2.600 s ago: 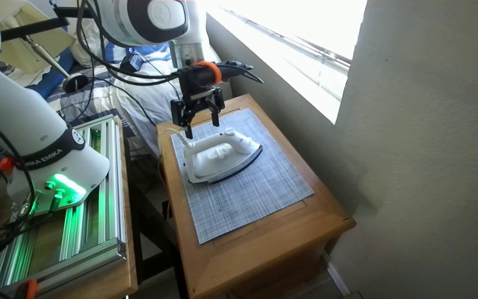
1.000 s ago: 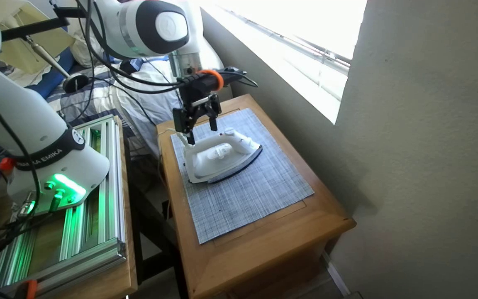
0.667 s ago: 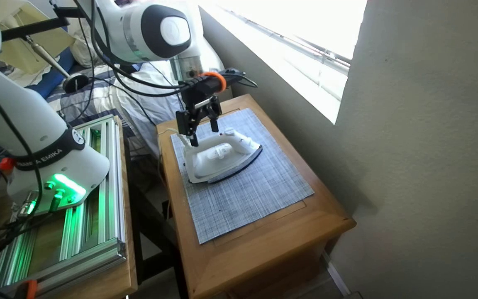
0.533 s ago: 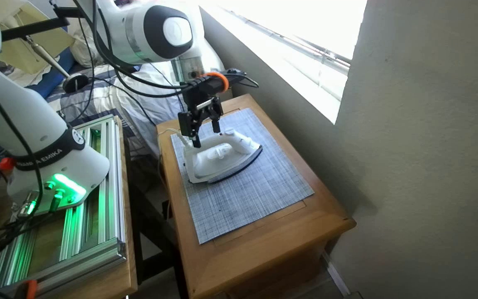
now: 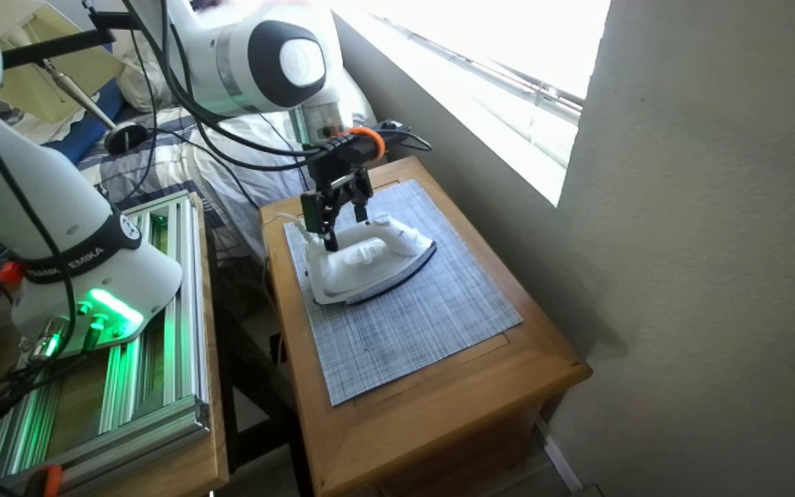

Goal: Turn the iron to the right, then press a button on the iron

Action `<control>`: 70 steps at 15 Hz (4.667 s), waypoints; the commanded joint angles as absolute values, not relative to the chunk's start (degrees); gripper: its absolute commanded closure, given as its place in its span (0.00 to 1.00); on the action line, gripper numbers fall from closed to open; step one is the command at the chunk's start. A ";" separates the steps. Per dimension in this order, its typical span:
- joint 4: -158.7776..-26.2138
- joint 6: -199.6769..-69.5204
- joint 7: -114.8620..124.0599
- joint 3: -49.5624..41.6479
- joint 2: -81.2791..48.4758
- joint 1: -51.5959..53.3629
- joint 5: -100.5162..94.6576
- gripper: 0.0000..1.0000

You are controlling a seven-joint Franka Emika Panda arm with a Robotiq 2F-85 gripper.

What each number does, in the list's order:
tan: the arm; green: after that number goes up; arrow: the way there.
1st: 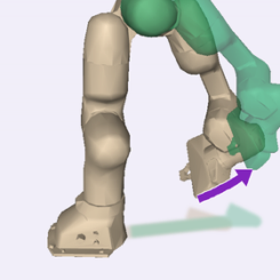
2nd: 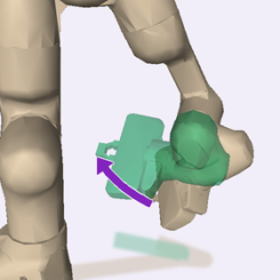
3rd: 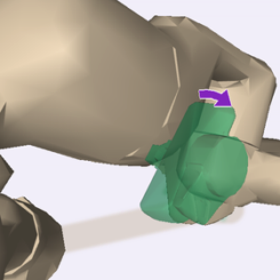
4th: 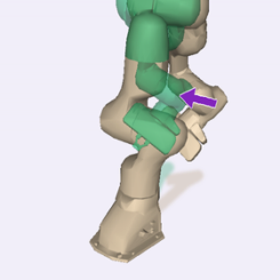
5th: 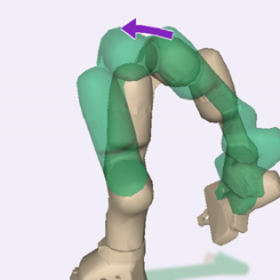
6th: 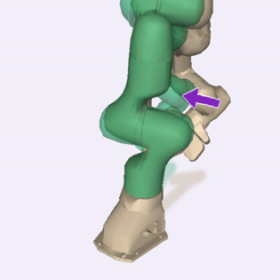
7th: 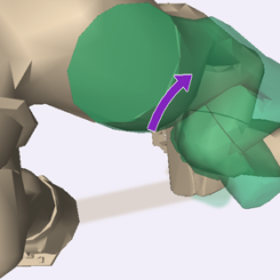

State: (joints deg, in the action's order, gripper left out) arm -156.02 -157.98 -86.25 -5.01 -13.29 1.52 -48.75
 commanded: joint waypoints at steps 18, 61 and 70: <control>-152.34 -159.20 -84.68 -6.55 -17.63 2.09 -51.97 0.80; -146.94 -146.73 -71.91 2.34 -18.24 -5.54 -8.25 0.38; -149.79 -133.23 -70.45 1.21 -4.84 -3.63 -11.72 0.00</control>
